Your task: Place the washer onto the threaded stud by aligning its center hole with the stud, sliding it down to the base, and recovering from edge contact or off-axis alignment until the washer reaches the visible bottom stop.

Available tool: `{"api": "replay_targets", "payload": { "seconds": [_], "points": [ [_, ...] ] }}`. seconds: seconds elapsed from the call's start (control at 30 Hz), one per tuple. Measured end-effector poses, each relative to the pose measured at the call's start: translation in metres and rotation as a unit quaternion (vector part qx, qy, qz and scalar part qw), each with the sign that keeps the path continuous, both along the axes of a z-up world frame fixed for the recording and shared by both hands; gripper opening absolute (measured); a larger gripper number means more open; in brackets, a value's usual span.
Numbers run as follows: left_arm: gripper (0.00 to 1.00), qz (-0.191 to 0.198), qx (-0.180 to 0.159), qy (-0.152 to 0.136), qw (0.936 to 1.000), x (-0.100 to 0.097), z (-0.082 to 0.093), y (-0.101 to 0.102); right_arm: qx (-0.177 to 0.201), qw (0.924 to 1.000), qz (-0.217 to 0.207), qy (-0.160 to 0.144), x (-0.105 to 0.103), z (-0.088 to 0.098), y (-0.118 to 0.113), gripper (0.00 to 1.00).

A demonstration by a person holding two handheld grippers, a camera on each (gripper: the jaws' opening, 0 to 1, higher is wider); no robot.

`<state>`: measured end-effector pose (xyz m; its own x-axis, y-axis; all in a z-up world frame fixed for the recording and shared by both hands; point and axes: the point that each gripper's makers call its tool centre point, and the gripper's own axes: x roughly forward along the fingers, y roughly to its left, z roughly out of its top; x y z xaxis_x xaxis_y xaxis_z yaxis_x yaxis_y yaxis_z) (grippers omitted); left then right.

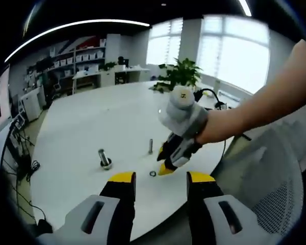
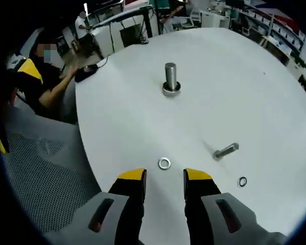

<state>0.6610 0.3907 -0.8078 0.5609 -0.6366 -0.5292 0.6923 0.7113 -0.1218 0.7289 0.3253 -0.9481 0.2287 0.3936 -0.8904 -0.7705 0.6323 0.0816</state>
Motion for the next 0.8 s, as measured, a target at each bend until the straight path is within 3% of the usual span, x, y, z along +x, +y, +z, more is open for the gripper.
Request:
{"api": "replay_targets", "payload": {
  "seconds": [0.1, 0.47, 0.53, 0.63, 0.73, 0.8],
  "points": [
    [0.37, -0.002, 0.002, 0.004, 1.0, -0.001, -0.001, -0.001, -0.002, 0.9999, 0.002, 0.016, -0.004, -0.008, 0.006, 0.3],
    [0.37, -0.003, 0.014, 0.004, 0.9999, -0.003, -0.004, 0.001, -0.036, 0.9984, 0.032, 0.03, -0.005, -0.023, 0.008, 0.26],
    [0.36, -0.002, 0.013, 0.004, 0.9999, -0.002, -0.004, 0.001, -0.05, 0.9972, 0.049, 0.025, -0.004, -0.027, 0.005, 0.26],
    [0.36, -0.002, 0.013, 0.004, 0.9999, -0.002, -0.004, 0.001, -0.034, 0.9983, 0.043, 0.02, 0.0, -0.025, 0.01, 0.27],
    [0.36, -0.004, 0.015, 0.007, 0.9999, -0.003, -0.006, 0.0, -0.043, 0.9977, 0.049, 0.019, 0.001, -0.026, 0.009, 0.25],
    [0.36, -0.006, 0.016, 0.006, 0.9998, -0.003, -0.006, 0.0, -0.067, 0.9937, 0.089, 0.005, 0.003, -0.027, 0.006, 0.22]
  ]
}}
